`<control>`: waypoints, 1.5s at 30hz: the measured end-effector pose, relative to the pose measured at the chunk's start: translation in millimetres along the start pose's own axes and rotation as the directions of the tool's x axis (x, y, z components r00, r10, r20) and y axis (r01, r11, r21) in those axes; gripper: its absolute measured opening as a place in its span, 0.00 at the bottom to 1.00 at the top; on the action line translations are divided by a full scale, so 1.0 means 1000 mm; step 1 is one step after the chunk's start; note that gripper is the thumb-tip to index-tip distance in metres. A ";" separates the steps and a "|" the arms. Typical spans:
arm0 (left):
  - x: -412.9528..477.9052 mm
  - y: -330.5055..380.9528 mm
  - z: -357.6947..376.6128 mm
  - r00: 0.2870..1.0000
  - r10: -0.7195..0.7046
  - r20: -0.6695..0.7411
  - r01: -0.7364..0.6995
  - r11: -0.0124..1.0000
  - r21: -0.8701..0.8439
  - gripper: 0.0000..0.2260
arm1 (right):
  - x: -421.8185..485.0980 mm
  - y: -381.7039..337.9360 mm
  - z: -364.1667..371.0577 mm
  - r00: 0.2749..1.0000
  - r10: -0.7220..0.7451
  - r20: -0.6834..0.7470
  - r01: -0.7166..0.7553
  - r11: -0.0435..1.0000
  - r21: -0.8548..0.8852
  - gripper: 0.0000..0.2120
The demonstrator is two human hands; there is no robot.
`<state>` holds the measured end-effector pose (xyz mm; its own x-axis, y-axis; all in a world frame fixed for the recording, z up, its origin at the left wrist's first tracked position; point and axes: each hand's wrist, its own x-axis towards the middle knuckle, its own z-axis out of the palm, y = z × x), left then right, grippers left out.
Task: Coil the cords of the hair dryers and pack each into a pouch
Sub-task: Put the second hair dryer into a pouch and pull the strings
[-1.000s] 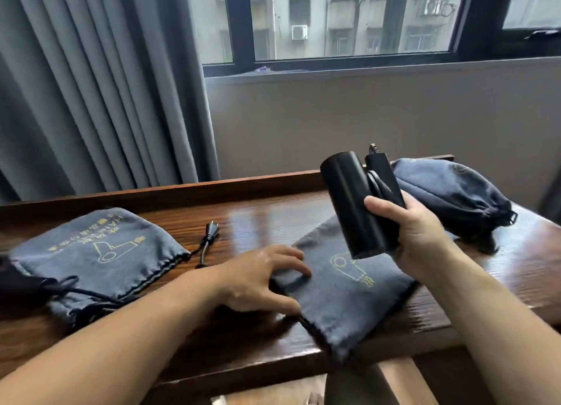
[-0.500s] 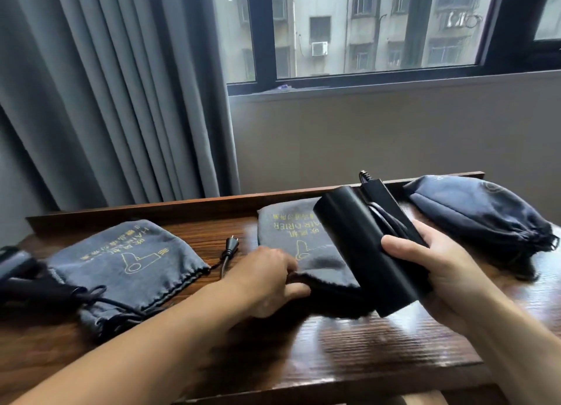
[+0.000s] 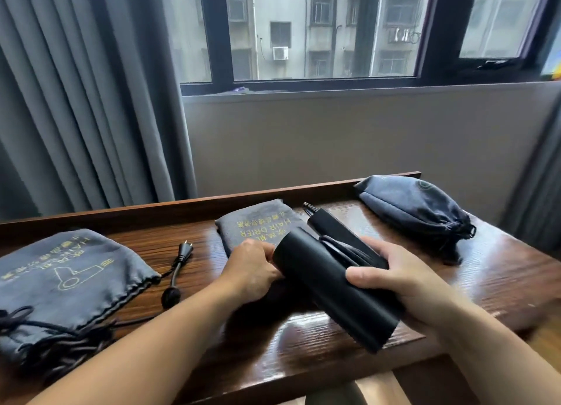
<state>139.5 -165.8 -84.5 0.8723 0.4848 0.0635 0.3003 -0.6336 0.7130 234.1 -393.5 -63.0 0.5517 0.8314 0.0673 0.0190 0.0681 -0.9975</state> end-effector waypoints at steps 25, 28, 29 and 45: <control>-0.025 0.000 -0.006 0.841 0.535 0.085 -0.522 0.758 0.392 0.44 | 0.003 -0.009 -0.017 0.897 0.443 -0.001 -0.442 0.896 0.028 0.19; -0.030 0.001 -0.005 0.860 0.507 0.067 -0.481 0.759 0.438 0.43 | 0.018 -0.006 0.002 0.919 0.372 -0.130 -0.371 0.928 0.035 0.24; -0.031 0.003 -0.006 0.865 0.498 0.067 -0.472 0.760 0.447 0.42 | 0.022 -0.005 0.007 0.922 0.349 -0.169 -0.349 0.936 0.031 0.25; -0.037 0.002 -0.010 0.874 0.460 0.153 -0.475 0.877 0.074 0.45 | 0.066 0.024 0.040 0.916 0.130 -0.380 -0.217 0.957 -0.194 0.55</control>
<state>103.6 -178.7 -78.4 0.9599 0.0402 0.2773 -0.1222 -0.8305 0.5434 237.6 -315.4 -81.6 0.8242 0.5610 -0.0767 0.0607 -0.2222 -0.9731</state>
